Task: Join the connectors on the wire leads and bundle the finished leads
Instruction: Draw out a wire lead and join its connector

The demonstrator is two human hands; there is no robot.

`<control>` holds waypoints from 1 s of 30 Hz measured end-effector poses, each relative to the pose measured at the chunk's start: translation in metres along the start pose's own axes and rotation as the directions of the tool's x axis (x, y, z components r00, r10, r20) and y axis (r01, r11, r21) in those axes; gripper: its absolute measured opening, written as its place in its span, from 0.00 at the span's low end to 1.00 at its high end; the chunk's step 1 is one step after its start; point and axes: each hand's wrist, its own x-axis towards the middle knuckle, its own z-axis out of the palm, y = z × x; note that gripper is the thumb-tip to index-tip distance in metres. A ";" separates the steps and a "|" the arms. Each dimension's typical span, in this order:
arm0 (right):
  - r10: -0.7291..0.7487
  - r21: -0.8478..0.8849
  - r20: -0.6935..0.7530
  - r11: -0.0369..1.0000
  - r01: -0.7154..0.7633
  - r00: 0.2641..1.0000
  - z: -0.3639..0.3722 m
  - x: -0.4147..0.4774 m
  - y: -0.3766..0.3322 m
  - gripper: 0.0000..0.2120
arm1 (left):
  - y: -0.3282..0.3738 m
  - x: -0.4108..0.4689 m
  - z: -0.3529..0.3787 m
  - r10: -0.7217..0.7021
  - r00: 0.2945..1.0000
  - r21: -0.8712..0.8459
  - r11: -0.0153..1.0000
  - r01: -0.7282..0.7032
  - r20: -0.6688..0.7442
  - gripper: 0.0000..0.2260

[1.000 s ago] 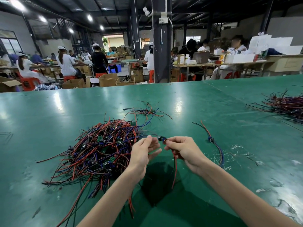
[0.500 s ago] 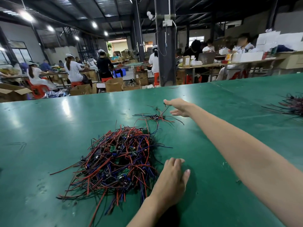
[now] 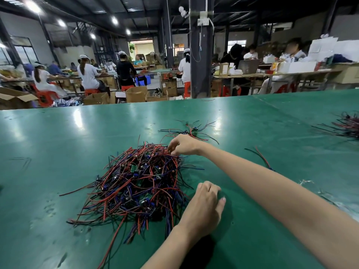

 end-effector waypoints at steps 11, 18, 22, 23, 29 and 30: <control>-0.062 0.147 -0.556 0.974 0.172 0.829 -0.046 -0.044 -0.012 0.05 | 0.000 -0.001 -0.004 0.036 0.999 -0.007 0.999 -0.036 0.000 0.15; 0.206 0.764 -0.472 0.581 0.281 0.857 -0.086 -0.099 -0.010 0.04 | 0.000 -0.003 -0.003 0.038 0.999 -0.042 0.998 -0.038 -0.009 0.14; 0.250 0.894 -0.365 0.363 0.263 0.897 -0.079 -0.126 0.001 0.04 | 0.000 -0.001 -0.004 0.018 1.000 -0.051 0.999 -0.018 -0.001 0.15; 0.253 0.903 -0.350 0.346 0.254 0.902 -0.075 -0.131 0.004 0.04 | 0.000 0.000 -0.003 0.003 1.000 -0.054 0.999 -0.003 0.005 0.16; 0.294 0.895 -0.342 0.392 0.214 0.892 -0.063 -0.138 0.017 0.04 | 0.000 0.002 -0.003 -0.049 0.996 -0.034 0.998 0.052 0.070 0.15; 0.311 0.891 -0.338 0.411 0.195 0.888 -0.064 -0.133 0.020 0.04 | 0.000 0.002 -0.003 -0.059 0.995 -0.033 0.998 0.061 0.075 0.15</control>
